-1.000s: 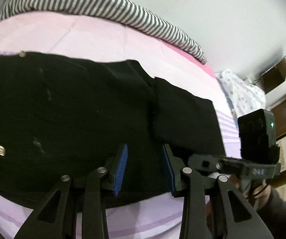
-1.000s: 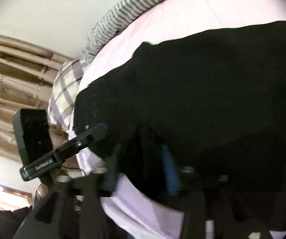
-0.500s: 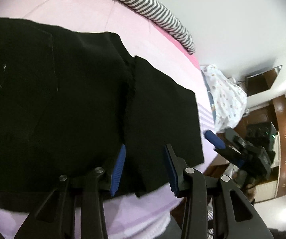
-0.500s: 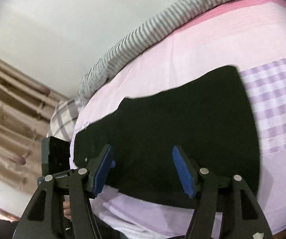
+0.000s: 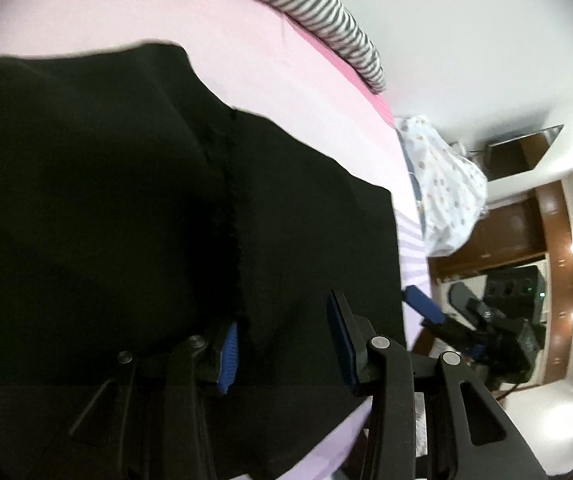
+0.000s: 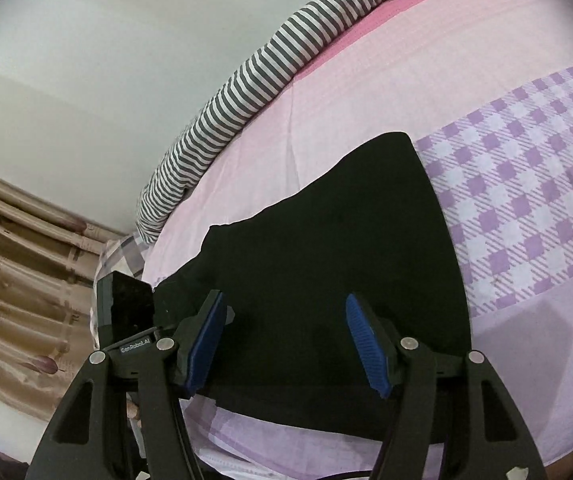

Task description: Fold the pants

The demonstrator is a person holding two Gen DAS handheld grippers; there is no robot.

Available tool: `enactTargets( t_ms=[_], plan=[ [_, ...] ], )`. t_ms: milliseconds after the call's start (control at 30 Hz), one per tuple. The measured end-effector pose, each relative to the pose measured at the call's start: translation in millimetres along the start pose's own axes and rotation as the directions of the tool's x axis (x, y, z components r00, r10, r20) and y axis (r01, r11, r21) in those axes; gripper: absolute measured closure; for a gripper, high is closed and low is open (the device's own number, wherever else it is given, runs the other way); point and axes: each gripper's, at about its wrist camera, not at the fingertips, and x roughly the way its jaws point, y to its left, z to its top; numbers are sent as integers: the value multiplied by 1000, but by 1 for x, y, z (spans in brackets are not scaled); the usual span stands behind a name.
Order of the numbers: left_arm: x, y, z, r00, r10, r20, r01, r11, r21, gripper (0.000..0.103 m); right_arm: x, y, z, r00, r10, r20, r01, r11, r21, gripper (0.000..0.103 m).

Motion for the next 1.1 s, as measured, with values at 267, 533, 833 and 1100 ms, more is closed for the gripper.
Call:
enactTargets(
  t_ms=[267, 533, 833, 1100],
  plan=[
    [-23, -18, -8, 987, 135, 88, -142, 986, 89, 95, 7, -6, 0, 998, -58, -20, 58, 998, 4, 43],
    [-12, -12, -8, 970, 232, 69, -238, 967, 95, 100, 19, -2, -5, 986, -162, -46, 159, 986, -52, 44],
    [-23, -15, -10, 948, 302, 95, -311, 946, 95, 84, 27, 4, -3, 967, -248, -60, 241, 964, -113, 45],
    [-45, -61, -39, 911, 340, 234, -400, 868, 295, 72, 37, 13, 47, 935, -353, 33, 350, 906, -238, 44]
  ],
)
